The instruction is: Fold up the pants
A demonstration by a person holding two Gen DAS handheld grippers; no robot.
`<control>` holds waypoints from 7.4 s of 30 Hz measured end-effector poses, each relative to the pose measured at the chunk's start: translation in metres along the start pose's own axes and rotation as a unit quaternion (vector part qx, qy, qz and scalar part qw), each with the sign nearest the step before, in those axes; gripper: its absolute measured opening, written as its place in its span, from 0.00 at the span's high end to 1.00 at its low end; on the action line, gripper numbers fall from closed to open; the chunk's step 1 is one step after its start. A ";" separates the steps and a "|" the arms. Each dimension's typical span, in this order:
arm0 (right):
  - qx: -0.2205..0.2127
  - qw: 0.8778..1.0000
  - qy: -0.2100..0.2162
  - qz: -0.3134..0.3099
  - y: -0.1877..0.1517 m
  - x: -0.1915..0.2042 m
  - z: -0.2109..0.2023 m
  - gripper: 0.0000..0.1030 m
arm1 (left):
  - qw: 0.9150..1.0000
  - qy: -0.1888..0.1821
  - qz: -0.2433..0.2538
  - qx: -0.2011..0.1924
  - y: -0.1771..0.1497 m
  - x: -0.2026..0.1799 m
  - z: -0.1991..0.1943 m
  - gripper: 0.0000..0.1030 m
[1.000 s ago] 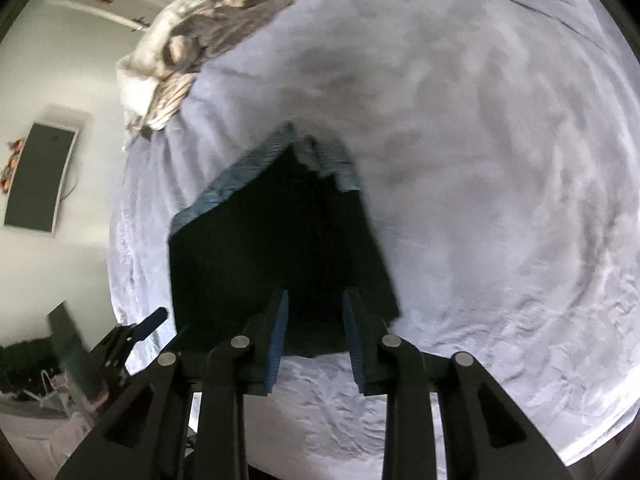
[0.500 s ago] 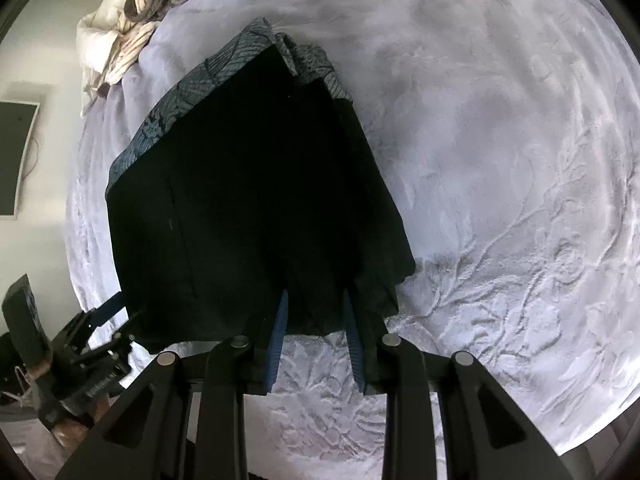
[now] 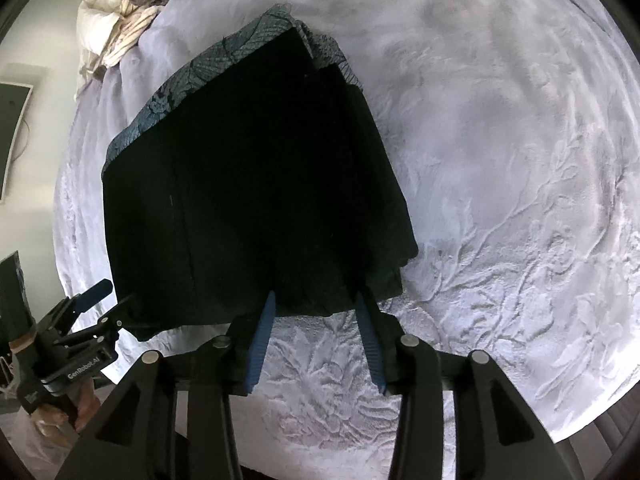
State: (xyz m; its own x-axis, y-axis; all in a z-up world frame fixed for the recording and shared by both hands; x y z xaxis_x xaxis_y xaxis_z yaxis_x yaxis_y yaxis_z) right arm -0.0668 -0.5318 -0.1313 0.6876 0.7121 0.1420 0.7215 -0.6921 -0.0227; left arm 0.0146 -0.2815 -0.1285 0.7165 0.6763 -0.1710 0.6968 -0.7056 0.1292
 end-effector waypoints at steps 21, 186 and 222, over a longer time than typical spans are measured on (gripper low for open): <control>0.004 1.000 -0.007 0.005 0.002 -0.005 0.002 0.37 | 1.000 0.000 -0.006 0.014 0.019 0.012 0.011 0.00; -0.024 0.997 0.012 -0.070 -0.058 0.147 -0.013 0.69 | 0.990 -0.069 -0.101 -0.067 -0.052 0.139 -0.088 0.07; -0.015 0.990 -0.085 -0.111 -0.078 0.186 -0.039 0.23 | 0.995 0.024 -0.097 -0.022 -0.057 0.092 -0.089 0.07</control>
State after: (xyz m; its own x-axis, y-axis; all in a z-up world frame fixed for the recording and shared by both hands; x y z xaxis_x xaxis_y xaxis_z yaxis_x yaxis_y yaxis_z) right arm 0.0020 -0.3501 -0.0641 0.5177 0.8551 -0.0283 0.8555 -0.5173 0.0210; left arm 0.0440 -0.1607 -0.0650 0.5680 0.8092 -0.1501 0.8224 -0.5512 0.1408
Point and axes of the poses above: each gripper's, at about its wrist camera, not at the fingertips, and z roughly the way its jaws point, x to its left, y to its top, the point moved 1 cm from there along z, roughly the way its jaws point, and after that the axes turned 11 degrees about -y, right-handed, at the moved point
